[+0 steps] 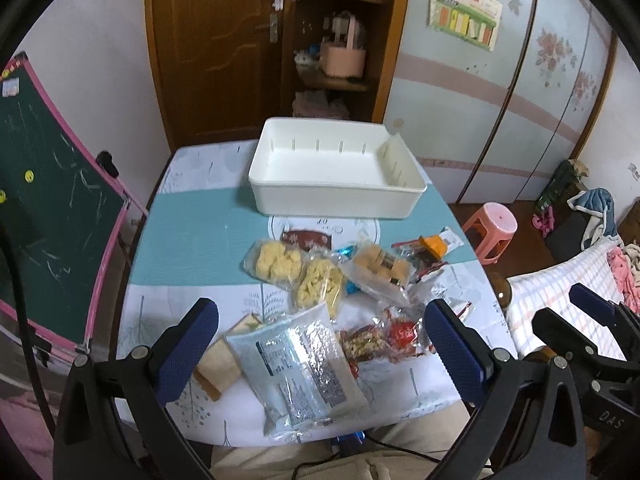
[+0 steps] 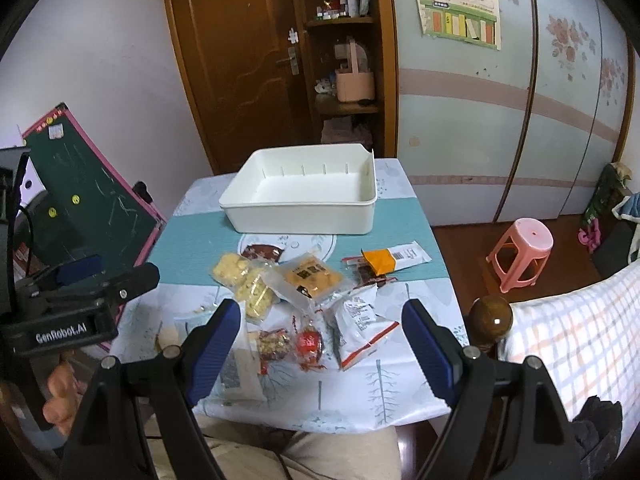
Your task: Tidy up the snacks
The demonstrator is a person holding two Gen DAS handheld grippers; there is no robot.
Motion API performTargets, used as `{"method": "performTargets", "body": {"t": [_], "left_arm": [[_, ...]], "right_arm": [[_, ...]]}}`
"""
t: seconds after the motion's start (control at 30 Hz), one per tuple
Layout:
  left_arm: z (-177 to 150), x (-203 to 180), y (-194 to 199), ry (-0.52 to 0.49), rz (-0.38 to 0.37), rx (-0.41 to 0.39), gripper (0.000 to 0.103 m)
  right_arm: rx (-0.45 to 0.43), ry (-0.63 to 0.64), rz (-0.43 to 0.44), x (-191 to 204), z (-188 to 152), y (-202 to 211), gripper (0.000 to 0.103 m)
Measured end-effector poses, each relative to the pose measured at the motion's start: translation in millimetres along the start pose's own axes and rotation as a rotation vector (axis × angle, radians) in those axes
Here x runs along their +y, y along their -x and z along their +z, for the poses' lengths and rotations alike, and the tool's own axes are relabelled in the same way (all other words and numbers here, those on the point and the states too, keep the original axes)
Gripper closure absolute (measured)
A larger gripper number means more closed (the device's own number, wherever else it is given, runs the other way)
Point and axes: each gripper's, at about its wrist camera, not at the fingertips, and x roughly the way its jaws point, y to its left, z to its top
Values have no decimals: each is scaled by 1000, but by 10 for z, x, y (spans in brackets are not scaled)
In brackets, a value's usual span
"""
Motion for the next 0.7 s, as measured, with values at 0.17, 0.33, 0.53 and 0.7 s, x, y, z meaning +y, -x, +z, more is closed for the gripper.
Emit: {"method": "performTargets", "body": {"t": [0.17,0.33,0.53,0.7], "left_arm": [[-63,25,-186,1,9,46,1],[-101,-12,-293,-18,16,71,1],[-117,8,-385,-22,18,101,1],[-141,25,-442,-17,18,125,1]], "right_arm": [[34,2,-10,-31,-47,-135,19],[66,-11,-13,-68,-83,-239,19],[99,-25,-18,-101,-115,-358,19],[129,-36,-15,-120,-143,-440,19]]}}
